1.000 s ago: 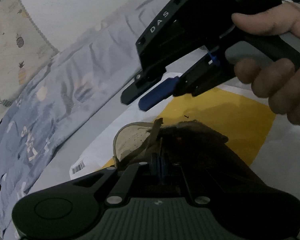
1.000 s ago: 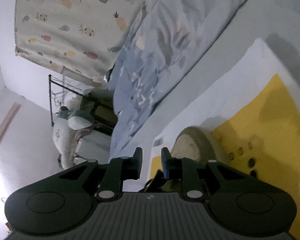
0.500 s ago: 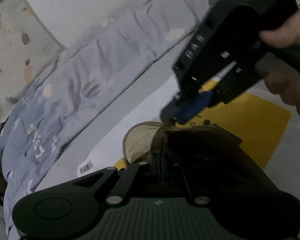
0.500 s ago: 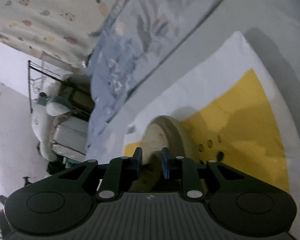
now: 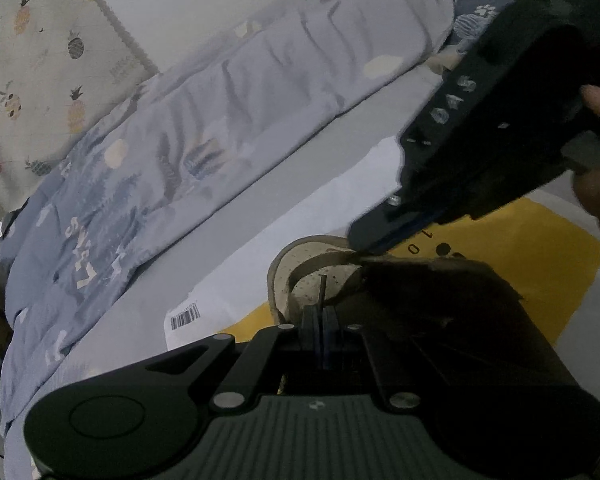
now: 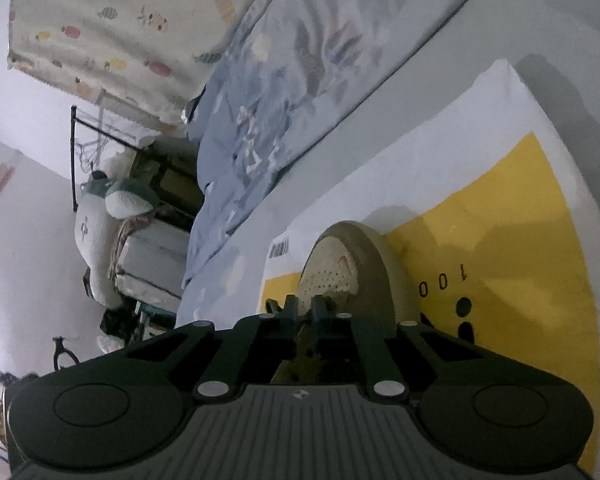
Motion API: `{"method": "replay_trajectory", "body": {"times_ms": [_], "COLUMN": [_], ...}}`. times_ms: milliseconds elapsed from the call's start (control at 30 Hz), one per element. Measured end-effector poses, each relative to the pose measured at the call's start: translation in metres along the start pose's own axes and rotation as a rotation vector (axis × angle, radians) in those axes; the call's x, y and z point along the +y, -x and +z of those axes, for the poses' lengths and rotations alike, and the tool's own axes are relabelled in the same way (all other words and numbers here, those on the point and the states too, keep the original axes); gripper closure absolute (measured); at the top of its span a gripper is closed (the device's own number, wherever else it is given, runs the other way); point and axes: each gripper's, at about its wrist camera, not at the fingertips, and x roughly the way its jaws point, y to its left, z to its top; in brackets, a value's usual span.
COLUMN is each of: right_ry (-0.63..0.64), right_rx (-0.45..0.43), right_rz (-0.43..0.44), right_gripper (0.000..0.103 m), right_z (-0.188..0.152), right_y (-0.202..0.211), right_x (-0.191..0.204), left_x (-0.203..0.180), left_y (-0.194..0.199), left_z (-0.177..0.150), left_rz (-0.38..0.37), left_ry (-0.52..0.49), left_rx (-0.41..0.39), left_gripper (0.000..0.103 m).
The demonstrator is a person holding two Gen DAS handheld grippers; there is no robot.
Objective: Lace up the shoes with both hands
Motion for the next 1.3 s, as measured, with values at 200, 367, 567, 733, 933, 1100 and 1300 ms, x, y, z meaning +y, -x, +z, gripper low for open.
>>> {"method": "replay_trajectory", "body": {"times_ms": [200, 367, 567, 733, 933, 1100, 1300], "right_ry": [-0.053, -0.05, -0.029, -0.031, 0.027, 0.008, 0.025], "right_rx": [-0.042, -0.064, -0.125, -0.118, -0.064, -0.066, -0.052], "right_rz": [0.006, 0.005, 0.008, -0.019, -0.051, -0.071, -0.076], "right_gripper": [0.096, 0.091, 0.08, 0.08, 0.08, 0.08, 0.08], "right_z": [0.001, 0.004, 0.013, 0.016, 0.017, 0.016, 0.016], "right_y": [-0.011, -0.002, 0.02, 0.022, 0.021, 0.022, 0.022], "right_x": [-0.007, -0.005, -0.005, -0.008, -0.005, -0.01, -0.009], "left_x": [-0.014, -0.019, -0.023, -0.028, -0.027, -0.029, -0.029], "left_y": [0.004, -0.002, -0.008, -0.01, -0.013, -0.015, -0.017], "left_z": [-0.001, 0.001, 0.005, 0.007, 0.006, 0.008, 0.012], "left_rz": [-0.036, -0.025, -0.029, -0.037, -0.037, -0.04, -0.044], "left_ry": [-0.082, -0.106, -0.153, -0.204, -0.221, -0.24, -0.255], "left_rx": [-0.029, -0.015, 0.008, 0.02, 0.027, 0.045, 0.058], "left_gripper": [0.101, 0.1, 0.1, 0.1, 0.1, 0.1, 0.101]}}
